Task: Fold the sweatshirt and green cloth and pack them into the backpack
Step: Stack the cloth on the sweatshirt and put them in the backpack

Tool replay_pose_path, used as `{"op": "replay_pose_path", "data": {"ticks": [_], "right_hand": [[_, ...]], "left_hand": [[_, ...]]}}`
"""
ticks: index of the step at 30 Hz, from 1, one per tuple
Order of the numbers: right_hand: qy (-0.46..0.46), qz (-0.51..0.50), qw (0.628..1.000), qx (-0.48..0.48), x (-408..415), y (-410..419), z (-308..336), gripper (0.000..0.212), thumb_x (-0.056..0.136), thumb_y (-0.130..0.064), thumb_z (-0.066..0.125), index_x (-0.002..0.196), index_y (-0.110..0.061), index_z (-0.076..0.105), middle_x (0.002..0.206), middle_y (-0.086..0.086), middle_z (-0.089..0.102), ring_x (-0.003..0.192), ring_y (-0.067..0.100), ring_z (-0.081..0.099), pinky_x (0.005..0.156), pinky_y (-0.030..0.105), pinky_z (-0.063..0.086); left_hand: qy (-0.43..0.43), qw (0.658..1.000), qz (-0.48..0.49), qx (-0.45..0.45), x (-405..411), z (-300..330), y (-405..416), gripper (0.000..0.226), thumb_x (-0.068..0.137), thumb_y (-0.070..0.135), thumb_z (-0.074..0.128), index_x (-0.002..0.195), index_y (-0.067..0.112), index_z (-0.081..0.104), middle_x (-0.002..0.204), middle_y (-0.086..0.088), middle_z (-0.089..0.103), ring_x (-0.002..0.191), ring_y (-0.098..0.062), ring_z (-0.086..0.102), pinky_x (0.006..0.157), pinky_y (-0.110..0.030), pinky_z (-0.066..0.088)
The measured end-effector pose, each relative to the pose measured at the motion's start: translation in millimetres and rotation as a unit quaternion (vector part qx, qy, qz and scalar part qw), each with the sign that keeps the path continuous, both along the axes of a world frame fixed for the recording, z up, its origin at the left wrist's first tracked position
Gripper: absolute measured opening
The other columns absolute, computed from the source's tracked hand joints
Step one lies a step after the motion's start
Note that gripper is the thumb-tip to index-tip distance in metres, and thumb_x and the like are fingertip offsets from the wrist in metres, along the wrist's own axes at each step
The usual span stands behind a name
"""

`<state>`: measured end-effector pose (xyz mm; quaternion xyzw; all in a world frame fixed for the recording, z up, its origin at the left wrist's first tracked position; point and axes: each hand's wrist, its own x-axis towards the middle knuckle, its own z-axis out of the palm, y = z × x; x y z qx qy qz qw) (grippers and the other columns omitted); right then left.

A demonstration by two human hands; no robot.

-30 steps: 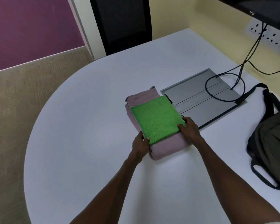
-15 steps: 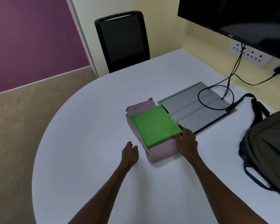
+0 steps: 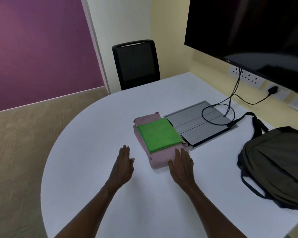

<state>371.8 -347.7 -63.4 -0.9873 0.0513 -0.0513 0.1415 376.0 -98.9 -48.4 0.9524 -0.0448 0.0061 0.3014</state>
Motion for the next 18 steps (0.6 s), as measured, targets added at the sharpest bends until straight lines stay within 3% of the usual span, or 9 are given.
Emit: {"op": "replay_pose_path", "data": {"ticks": [9, 14, 18], "right_hand": [[-0.029, -0.025, 0.999, -0.005, -54, 3, 33, 0.056, 0.083, -0.033, 0.074, 0.129, -0.004, 0.059, 0.132, 0.024, 0.058, 0.120, 0.040, 0.058, 0.092, 0.057, 0.051], [-0.024, -0.053, 0.998, 0.013, -89, 7, 47, 0.060, 0.097, -0.041, 0.054, 0.146, -0.009, 0.042, 0.151, 0.022, 0.039, 0.140, 0.038, 0.036, 0.109, 0.058, 0.033], [-0.032, -0.084, 0.995, 0.046, -113, 4, 62, 0.063, 0.099, -0.042, 0.049, 0.151, -0.010, 0.032, 0.158, 0.017, 0.029, 0.146, 0.034, 0.025, 0.114, 0.055, 0.025]], "left_hand": [[-0.067, 0.997, -0.027, -0.012, -20, 30, 7, 0.057, 0.103, 0.014, 0.044, 0.153, -0.004, 0.021, 0.162, -0.020, 0.015, 0.152, -0.031, 0.011, 0.123, -0.037, 0.013], [-0.086, 0.994, -0.065, -0.012, -47, 40, 9, 0.057, 0.099, 0.003, 0.049, 0.150, -0.008, 0.026, 0.159, -0.024, 0.019, 0.150, -0.037, 0.016, 0.120, -0.037, 0.016], [-0.086, 0.991, -0.100, -0.011, -62, 43, 7, 0.058, 0.098, 0.002, 0.050, 0.149, -0.009, 0.026, 0.159, -0.025, 0.020, 0.149, -0.038, 0.018, 0.120, -0.038, 0.016]]}}
